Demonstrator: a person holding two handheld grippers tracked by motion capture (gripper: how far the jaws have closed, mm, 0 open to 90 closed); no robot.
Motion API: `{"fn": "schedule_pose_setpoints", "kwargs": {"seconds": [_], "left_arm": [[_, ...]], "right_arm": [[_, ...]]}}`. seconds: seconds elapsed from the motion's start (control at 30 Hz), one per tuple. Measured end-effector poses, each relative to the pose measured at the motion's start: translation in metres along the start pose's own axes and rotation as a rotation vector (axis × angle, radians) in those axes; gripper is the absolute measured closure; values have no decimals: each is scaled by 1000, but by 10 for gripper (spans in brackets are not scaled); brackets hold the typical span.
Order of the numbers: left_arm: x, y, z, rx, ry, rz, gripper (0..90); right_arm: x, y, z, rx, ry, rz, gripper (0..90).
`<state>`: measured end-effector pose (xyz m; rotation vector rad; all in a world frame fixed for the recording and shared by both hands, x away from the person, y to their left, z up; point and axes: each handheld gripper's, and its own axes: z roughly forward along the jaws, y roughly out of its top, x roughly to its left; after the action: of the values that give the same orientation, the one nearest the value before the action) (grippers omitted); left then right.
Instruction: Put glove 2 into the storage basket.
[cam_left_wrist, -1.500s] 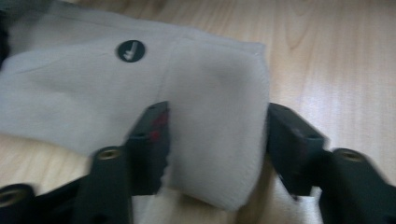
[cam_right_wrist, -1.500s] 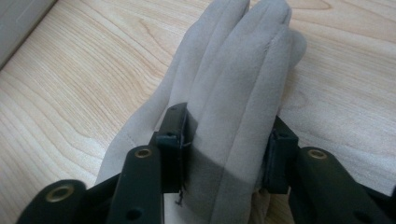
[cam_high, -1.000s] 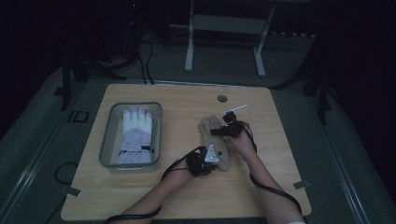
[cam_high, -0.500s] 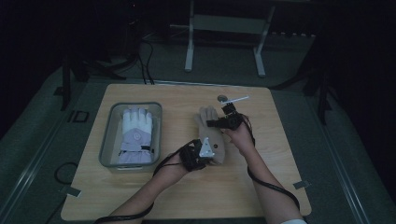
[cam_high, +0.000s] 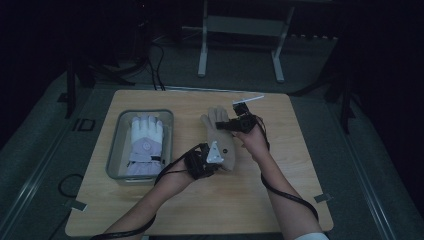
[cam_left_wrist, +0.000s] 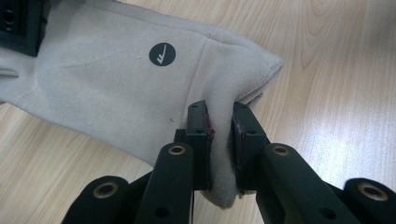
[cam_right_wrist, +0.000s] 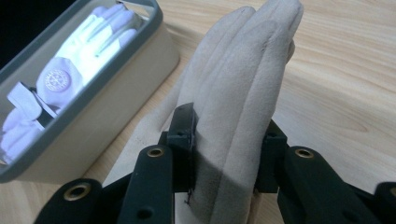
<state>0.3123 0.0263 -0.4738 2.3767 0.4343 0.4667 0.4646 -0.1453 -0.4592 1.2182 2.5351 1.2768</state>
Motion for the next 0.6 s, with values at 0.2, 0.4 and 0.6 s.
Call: {"fn": "schedule_pose_setpoints", "kwargs": {"seconds": [0.2, 0.4, 0.6], "left_arm": [[3, -2, -14, 8, 19, 4, 800], [9, -7, -29, 16, 47, 5, 801], [14, -16, -40, 23, 61, -9, 801]], "right_arm": [[15, 13, 1, -6, 8, -28, 664], [29, 25, 6, -15, 17, -55, 664], [43, 37, 16, -9, 29, -80, 664]]}}
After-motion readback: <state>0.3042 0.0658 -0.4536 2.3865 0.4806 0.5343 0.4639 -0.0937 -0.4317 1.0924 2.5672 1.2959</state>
